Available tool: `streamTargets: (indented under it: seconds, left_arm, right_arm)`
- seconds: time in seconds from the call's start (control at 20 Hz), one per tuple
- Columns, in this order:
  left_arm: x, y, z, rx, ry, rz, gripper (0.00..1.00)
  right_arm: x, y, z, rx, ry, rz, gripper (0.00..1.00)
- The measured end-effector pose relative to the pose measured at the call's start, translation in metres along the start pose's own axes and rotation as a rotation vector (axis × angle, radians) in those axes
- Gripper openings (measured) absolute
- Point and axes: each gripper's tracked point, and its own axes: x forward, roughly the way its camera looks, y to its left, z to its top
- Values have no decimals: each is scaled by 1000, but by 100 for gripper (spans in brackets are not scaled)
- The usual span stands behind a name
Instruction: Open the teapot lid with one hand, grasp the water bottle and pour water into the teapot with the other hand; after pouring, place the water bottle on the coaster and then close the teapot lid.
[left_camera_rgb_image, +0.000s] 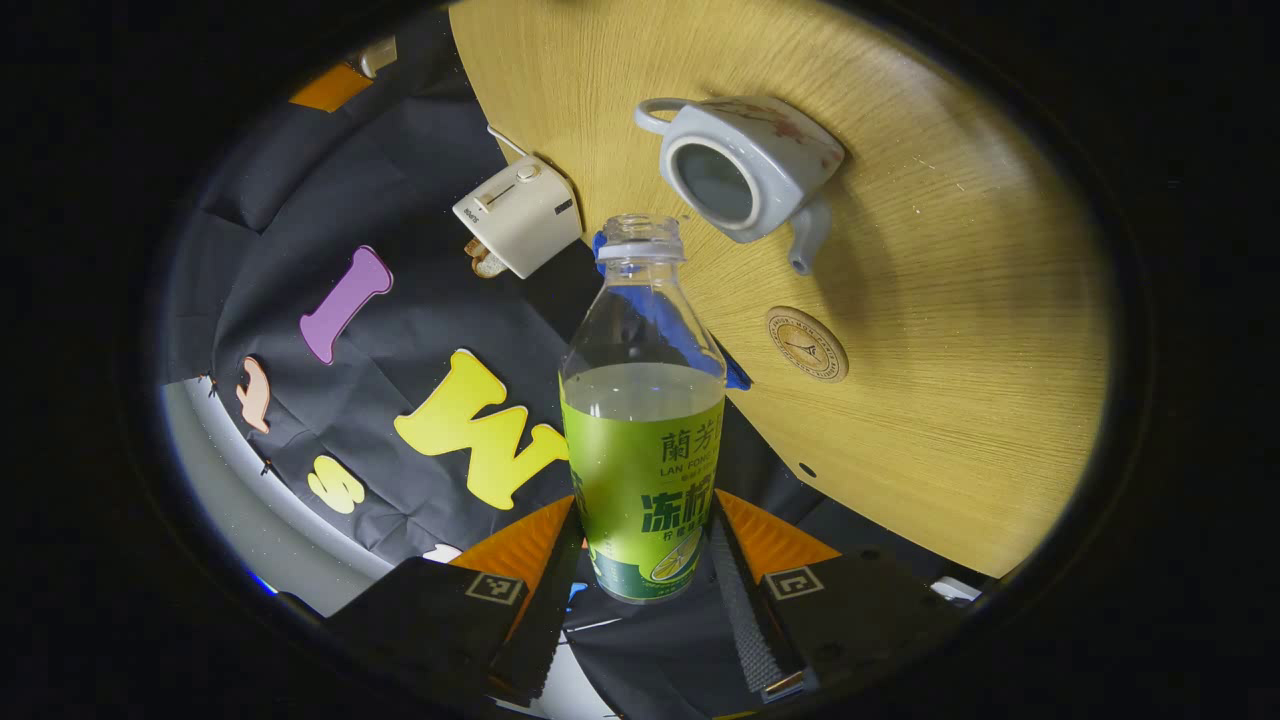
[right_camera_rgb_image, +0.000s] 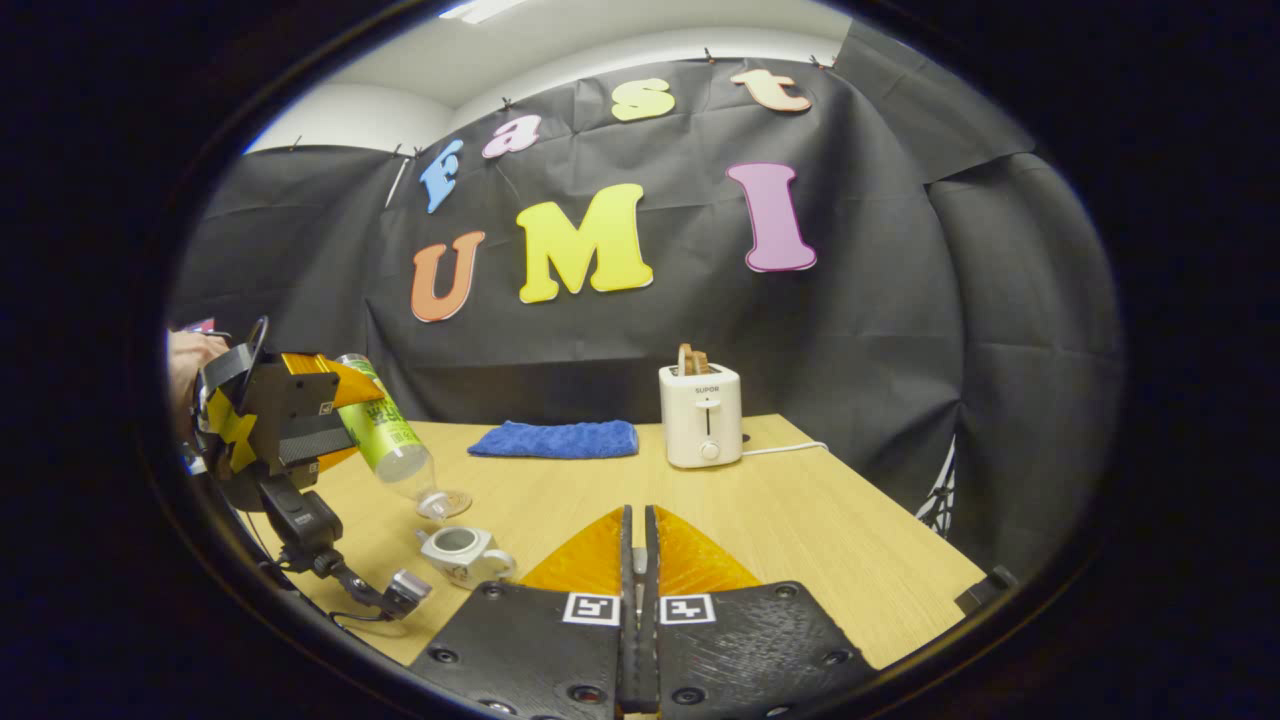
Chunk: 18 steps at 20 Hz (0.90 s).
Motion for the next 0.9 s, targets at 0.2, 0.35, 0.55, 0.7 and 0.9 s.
streamTargets:
  seconds: [0.2,0.35,0.55,0.7,0.9]
  left_arm:
    - [-2,1,1,10,3,0,72]
    - [-2,2,1,-9,1,9,72]
    - [2,-3,-1,-103,-7,-1,72]
    - [4,-26,1,-212,-19,-80,72]
    - [0,-66,12,-481,-71,-236,72]
  right_arm:
    - [-1,-1,0,1,1,-2,0]
    - [-1,-1,-1,3,2,-2,0]
    - [-1,2,0,7,3,-1,0]
    - [-3,3,1,2,2,-8,0]
    - [-5,2,6,8,-1,-17,0]
